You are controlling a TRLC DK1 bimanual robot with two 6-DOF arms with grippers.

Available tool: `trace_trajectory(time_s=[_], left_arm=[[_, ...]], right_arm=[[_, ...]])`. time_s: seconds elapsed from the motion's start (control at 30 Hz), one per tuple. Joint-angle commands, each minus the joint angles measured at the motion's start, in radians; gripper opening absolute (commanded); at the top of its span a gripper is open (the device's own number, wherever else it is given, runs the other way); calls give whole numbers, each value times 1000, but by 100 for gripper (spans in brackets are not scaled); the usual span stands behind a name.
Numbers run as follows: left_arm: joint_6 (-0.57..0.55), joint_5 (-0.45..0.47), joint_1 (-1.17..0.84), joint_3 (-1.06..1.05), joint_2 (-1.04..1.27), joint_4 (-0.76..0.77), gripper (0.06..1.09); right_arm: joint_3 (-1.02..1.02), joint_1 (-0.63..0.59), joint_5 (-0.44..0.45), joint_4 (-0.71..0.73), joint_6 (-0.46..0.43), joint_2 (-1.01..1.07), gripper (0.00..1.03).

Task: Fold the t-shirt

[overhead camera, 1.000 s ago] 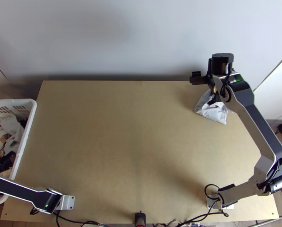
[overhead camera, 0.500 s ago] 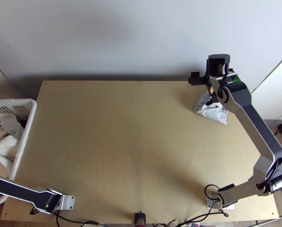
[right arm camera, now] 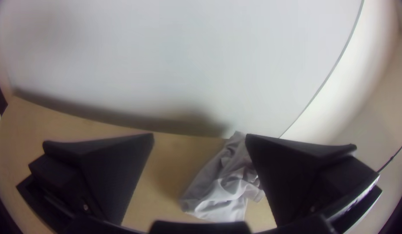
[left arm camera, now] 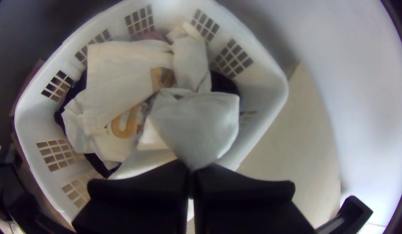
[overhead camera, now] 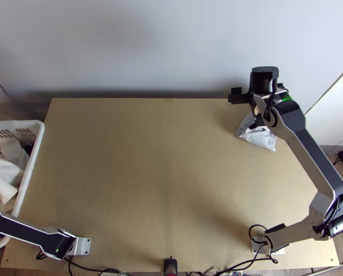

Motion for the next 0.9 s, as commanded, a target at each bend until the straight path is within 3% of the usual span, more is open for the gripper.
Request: trace_trajectory(time_s=[0.0, 0.27, 0.6, 0.87], left_arm=[[32, 21, -148, 33, -111, -147, 13], [28, -29, -454, -138, -300, -192, 13], [-123, -198, -991, -311, -493, -153, 13], [-273, -264, -1398, -260, -447, -156, 13]], right_arm=[[-11, 5, 8, 13, 0, -7, 98], [-57, 5, 9, 46, 0, -37, 98], [-237, 2, 9, 172, -29, -122, 98], [-436, -15, 8, 315, -43, -189, 98]])
